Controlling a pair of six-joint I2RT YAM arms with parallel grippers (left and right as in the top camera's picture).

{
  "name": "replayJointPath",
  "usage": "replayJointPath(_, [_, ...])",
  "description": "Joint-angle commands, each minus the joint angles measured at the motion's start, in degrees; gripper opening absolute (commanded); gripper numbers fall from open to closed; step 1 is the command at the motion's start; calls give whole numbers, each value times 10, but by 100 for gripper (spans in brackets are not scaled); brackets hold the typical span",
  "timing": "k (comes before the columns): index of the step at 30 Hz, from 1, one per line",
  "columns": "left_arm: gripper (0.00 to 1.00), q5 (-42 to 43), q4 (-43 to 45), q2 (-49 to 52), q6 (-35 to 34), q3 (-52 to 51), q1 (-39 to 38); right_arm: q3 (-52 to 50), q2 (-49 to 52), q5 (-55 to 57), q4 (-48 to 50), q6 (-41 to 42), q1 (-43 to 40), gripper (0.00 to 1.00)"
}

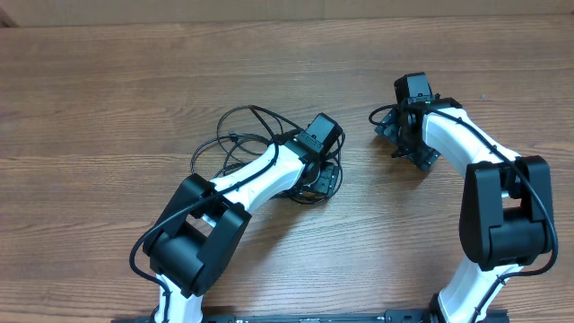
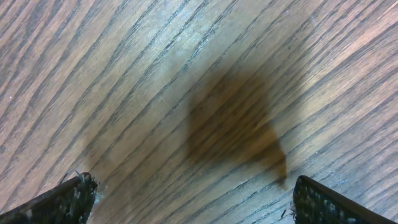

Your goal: Untangle cables

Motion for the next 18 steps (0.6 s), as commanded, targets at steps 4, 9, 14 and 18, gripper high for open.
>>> replayJointPath(4, [72,-54,1,33,2,-10,2,-3,-6,4,2,2,0,100])
replayJointPath(9, [72,-54,15,33,2,-10,0,-3,-6,4,2,2,0,100])
replayJointPath(14, [76,-79,18,33,-5,-14,0,-3,-6,4,2,2,0,100])
replayJointPath(18, [78,-81,20,33,-18,-23,0,-3,-6,4,2,2,0,100])
